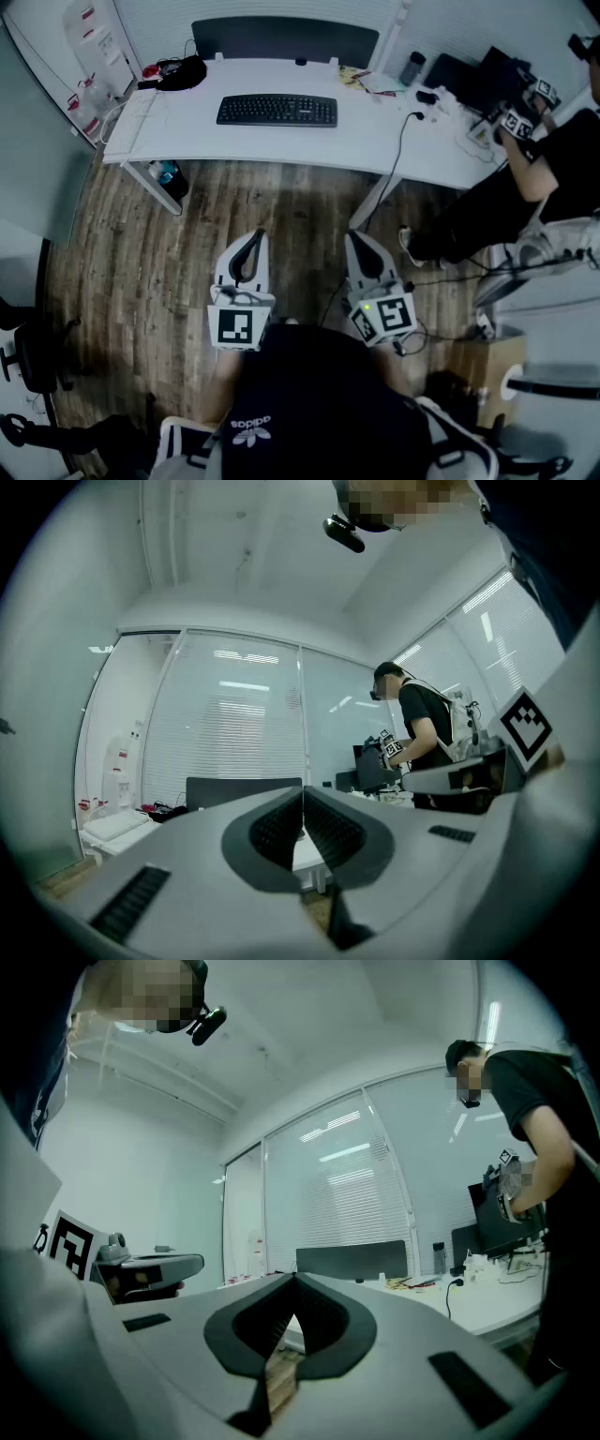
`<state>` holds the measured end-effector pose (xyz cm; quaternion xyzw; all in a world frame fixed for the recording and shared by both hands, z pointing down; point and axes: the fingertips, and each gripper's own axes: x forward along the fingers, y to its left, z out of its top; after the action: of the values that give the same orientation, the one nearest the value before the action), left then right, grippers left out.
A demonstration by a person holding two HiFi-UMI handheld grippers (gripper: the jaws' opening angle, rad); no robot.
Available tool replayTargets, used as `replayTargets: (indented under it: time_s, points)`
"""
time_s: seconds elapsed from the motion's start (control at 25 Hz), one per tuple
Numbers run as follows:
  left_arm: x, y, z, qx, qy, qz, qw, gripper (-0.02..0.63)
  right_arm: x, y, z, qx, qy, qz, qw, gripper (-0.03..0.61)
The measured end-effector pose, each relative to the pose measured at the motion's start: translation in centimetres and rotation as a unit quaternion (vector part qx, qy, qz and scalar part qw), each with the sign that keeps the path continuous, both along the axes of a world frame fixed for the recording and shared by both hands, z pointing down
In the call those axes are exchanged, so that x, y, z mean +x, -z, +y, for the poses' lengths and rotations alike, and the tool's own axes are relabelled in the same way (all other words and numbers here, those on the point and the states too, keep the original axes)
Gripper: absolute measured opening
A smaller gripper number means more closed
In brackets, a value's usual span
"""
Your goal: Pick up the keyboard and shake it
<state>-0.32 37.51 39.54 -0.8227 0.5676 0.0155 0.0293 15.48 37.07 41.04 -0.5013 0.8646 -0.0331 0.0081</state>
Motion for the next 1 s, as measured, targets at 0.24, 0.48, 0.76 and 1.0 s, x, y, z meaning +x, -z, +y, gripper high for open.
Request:
replayTargets:
  time_s: [0.24,0.48,0.76,1.0]
  points:
    - [-0.4,0.0,0.6,0.005,-0.001,-0.004,1.0,0.006,-0.3,0.0,0.5,0.002,-0.001,0.002,1.0,0.003]
    - [-0.9,-0.1,0.9,0.007,-0.002,-0.007,1.0,0.006,-1.1,-0.1,0.6,0.003,0.0,0.018,1.0,0.003]
    - [-2.8,0.3,0.3,0.014,-0.006,-0.005,0.9999,0.006,-3.0,0.1,0.7,0.016,0.013,0.045,0.999,0.003]
    - [-5.9,3.7,-2.7,0.045,-0.035,-0.004,0.9984,0.006,-5.7,0.0,-0.4,0.016,-0.008,0.057,0.998,0.005]
